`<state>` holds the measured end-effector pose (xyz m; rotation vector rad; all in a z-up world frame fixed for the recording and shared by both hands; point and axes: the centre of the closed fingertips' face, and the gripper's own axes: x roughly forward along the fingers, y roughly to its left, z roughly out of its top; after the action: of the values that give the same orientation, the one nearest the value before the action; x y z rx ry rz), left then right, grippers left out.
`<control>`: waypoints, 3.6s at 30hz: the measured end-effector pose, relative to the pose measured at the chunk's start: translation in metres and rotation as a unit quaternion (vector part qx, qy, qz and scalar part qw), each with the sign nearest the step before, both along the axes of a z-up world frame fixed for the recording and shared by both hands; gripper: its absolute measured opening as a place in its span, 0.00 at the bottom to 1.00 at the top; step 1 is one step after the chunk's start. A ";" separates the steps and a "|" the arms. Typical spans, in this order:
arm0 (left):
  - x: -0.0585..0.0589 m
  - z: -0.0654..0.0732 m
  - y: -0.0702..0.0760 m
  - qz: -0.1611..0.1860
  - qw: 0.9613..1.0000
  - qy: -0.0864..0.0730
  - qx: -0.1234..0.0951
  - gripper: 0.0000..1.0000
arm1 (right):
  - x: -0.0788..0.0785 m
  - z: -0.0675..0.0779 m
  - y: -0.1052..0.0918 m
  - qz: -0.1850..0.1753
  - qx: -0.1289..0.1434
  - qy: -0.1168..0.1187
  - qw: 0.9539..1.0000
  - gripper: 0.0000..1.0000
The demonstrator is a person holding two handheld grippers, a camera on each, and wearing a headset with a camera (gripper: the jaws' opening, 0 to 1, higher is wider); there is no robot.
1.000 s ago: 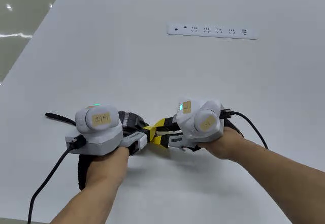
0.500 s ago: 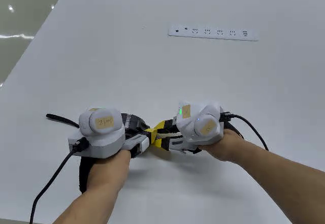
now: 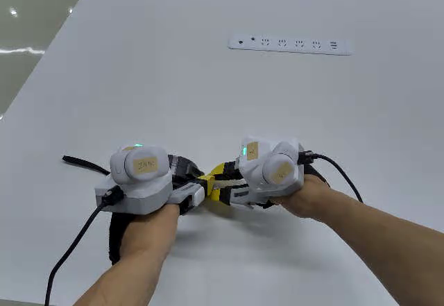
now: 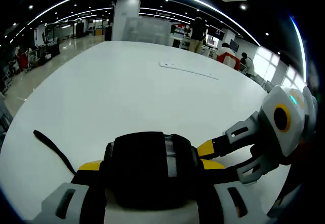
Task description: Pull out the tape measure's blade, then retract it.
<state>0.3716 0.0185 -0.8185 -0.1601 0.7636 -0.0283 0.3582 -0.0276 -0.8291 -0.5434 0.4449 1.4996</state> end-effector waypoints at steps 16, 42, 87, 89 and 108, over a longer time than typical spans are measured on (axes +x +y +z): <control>-0.002 0.003 0.001 -0.012 1.000 -0.003 -0.003 0.71 | 0.005 0.000 -0.012 -0.017 -0.008 0.003 1.000 0.23; -0.016 0.004 0.010 -0.102 0.995 0.006 0.010 0.72 | 0.006 0.007 -0.078 -0.081 -0.017 0.006 0.997 0.33; -0.071 0.028 0.014 -0.307 0.948 -0.080 -0.004 0.77 | -0.036 0.027 -0.214 -0.235 0.006 0.019 0.972 0.53; -0.074 0.031 0.013 -0.312 0.946 -0.087 -0.003 0.78 | -0.039 0.029 -0.218 -0.240 0.008 0.018 0.970 0.53; -0.091 0.044 0.009 -0.325 0.937 -0.124 -0.018 0.91 | -0.059 0.042 -0.224 -0.275 0.050 0.030 0.960 0.76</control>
<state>0.2811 0.0279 -0.7747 0.0690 0.5346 -0.6811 0.2987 -0.2518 -0.7872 -0.2613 0.5135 0.9956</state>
